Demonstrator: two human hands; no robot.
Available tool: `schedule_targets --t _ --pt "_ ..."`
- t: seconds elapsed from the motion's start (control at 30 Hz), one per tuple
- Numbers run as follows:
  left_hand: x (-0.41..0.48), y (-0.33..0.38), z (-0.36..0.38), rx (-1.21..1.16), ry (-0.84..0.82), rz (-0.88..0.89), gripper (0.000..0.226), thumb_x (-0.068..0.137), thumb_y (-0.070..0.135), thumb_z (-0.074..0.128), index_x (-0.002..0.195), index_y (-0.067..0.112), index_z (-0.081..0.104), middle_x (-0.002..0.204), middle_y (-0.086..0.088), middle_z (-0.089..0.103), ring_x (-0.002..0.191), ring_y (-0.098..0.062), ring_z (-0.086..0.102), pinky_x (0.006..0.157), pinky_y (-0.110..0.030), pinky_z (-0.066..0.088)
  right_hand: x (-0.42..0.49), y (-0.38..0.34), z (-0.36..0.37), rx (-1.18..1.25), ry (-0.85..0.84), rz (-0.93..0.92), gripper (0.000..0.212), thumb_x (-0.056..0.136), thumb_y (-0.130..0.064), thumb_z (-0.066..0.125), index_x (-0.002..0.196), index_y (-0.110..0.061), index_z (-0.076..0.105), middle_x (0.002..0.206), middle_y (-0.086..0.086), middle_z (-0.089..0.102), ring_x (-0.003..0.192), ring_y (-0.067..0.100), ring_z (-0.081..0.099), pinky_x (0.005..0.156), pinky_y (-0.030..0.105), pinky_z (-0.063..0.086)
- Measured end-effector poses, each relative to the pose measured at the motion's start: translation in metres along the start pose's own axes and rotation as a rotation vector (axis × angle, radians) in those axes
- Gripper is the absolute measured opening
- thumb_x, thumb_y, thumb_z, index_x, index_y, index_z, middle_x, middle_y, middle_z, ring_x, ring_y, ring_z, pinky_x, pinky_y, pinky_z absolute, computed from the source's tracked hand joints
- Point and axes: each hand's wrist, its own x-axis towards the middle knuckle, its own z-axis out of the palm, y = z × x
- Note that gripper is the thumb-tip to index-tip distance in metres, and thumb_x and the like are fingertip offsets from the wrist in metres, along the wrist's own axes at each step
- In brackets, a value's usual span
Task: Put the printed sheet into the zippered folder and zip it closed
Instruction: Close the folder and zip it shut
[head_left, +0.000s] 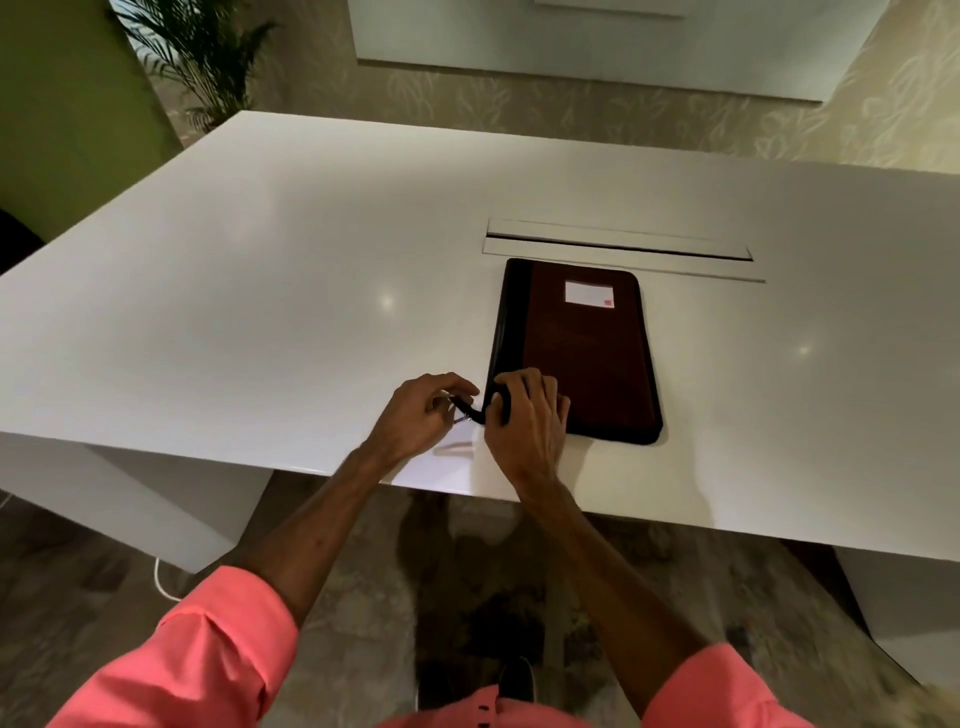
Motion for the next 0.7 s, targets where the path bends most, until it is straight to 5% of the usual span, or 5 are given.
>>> schedule_targets --t 0.07,0.17,0.3,0.7 --pt "-0.006 0.001 0.000 -0.008 0.008 0.001 0.052 0.091 -0.004 0.052 0.112 0.036 0.078 0.107 0.019 0.082 0.109 -0.005 0.074 0.103 -0.036 0.060 -0.006 -0.001 -0.002 0.049 0.000 -0.012 0.008 0.095 -0.028 0.063 0.097 -0.022 0.068 0.095 -0.005 0.069 0.089 0.016 0.064 0.077 0.036 0.053" --pt "-0.010 0.004 0.002 0.063 -0.028 0.012 0.045 0.089 0.002 0.062 0.114 0.036 0.078 0.109 0.020 0.081 0.107 -0.002 0.072 0.100 -0.035 0.061 -0.017 -0.007 -0.003 0.087 -0.137 0.083 0.021 0.096 -0.039 0.066 0.080 -0.025 0.063 0.073 -0.009 0.067 0.064 0.011 0.062 0.061 0.031 0.054" --pt "-0.012 0.006 0.005 0.118 -0.006 0.041 0.029 0.099 0.015 0.067 0.116 0.033 0.081 0.112 0.018 0.081 0.109 -0.008 0.070 0.101 -0.037 0.060 -0.019 -0.017 0.005 0.059 -0.305 0.168 0.019 0.093 -0.045 0.070 0.093 -0.026 0.070 0.090 -0.007 0.075 0.080 0.016 0.072 0.071 0.031 0.057" --pt "-0.017 0.001 0.009 -0.165 0.037 -0.095 0.026 0.104 0.010 0.067 0.112 0.026 0.086 0.109 0.013 0.084 0.104 -0.006 0.079 0.101 -0.037 0.065 -0.023 -0.029 0.011 0.059 -0.258 0.289 0.018 0.098 -0.040 0.071 0.097 -0.022 0.074 0.096 -0.005 0.077 0.088 0.018 0.073 0.073 0.028 0.049"
